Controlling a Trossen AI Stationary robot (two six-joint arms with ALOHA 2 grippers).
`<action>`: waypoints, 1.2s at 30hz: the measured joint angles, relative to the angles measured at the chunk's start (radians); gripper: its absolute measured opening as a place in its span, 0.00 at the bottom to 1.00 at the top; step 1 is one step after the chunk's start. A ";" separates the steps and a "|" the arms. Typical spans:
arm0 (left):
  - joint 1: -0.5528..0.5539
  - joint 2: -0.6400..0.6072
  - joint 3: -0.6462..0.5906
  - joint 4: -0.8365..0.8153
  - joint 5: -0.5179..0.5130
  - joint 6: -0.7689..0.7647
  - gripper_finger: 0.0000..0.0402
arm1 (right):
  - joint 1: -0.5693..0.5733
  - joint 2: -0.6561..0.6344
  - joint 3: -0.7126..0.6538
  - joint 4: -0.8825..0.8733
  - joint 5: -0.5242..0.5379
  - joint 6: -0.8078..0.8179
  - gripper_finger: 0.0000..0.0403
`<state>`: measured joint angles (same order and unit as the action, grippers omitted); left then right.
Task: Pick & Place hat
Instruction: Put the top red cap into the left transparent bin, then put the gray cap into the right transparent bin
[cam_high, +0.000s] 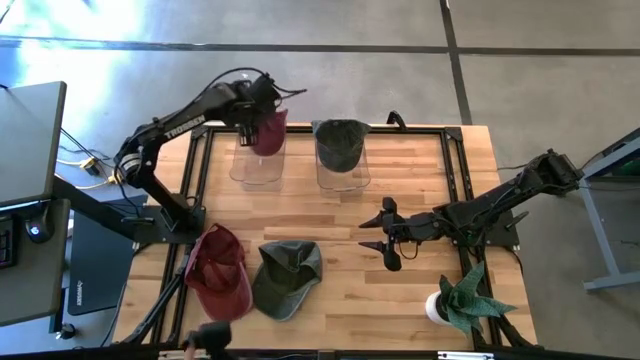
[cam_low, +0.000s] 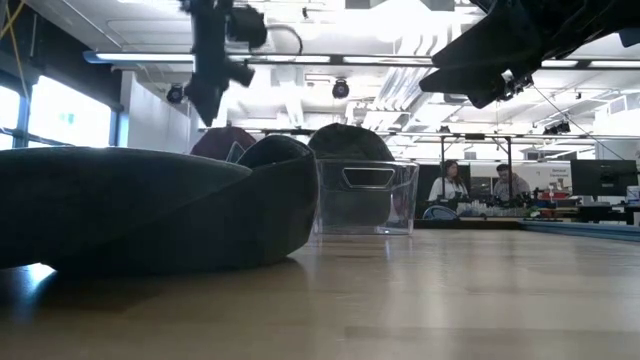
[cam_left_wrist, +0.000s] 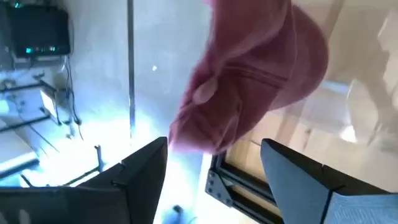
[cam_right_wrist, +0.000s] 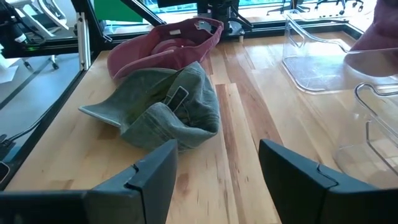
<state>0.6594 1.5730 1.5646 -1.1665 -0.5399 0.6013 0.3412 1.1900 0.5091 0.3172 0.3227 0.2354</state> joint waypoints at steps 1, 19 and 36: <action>-0.008 0.000 0.035 -0.034 -0.005 -0.038 0.62 | 0.000 0.000 0.000 0.000 0.000 0.001 0.55; -0.655 -0.276 -0.130 -0.139 -0.066 -0.734 0.40 | 0.000 0.000 0.000 0.000 0.010 0.017 0.55; -1.394 -0.119 -0.578 0.874 0.265 -1.163 0.38 | 0.000 0.000 0.000 0.068 0.008 0.011 0.55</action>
<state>-0.7346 1.4537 0.9862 -0.2925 -0.2753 -0.5618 0.3412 1.1900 0.5091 0.3857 0.3309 0.2466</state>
